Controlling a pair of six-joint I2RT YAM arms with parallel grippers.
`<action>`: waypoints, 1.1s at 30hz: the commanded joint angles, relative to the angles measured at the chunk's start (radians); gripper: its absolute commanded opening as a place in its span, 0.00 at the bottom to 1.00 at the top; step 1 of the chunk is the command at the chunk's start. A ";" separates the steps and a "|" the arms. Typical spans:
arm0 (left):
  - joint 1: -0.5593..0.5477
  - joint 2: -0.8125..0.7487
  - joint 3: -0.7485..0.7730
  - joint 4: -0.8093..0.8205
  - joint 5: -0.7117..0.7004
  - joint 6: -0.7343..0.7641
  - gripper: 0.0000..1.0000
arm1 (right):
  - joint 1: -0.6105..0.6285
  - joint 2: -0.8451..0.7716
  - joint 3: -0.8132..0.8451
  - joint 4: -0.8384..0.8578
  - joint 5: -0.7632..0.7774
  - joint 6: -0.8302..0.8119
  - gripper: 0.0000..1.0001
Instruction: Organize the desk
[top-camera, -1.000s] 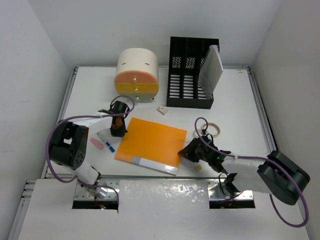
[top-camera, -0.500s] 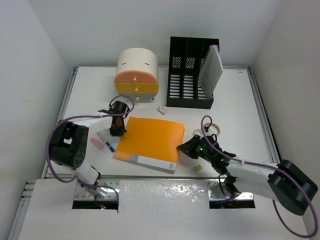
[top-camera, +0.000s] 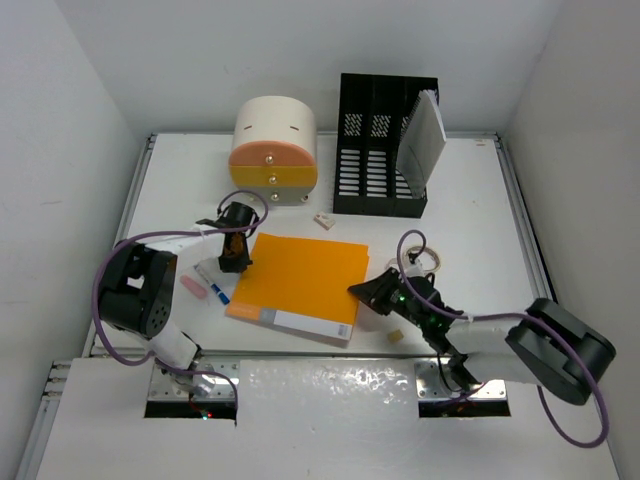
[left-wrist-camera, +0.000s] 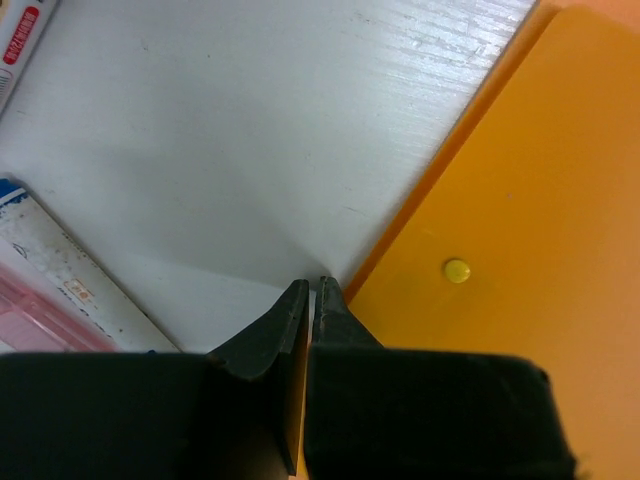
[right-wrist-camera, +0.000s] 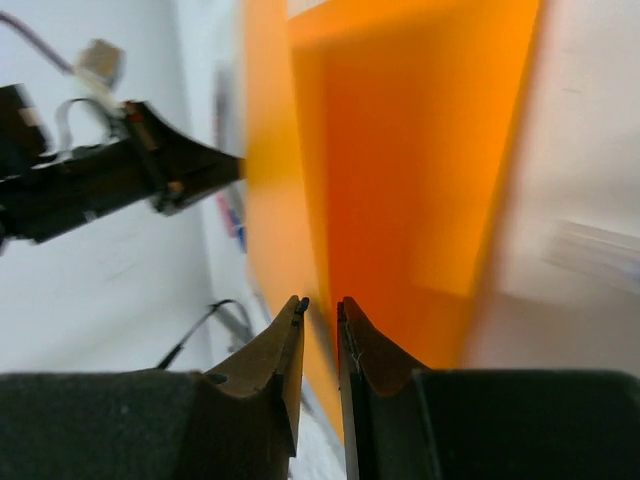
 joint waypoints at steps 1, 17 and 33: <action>-0.021 -0.005 -0.013 -0.018 0.066 -0.027 0.00 | 0.009 0.073 0.017 0.397 -0.048 0.041 0.18; -0.035 -0.218 0.041 0.004 0.008 0.054 0.13 | 0.050 -0.002 0.319 -0.214 -0.059 -0.192 0.00; -0.300 -0.914 -0.114 0.125 0.356 0.264 0.43 | 0.049 0.143 0.672 -0.683 -0.087 -0.347 0.00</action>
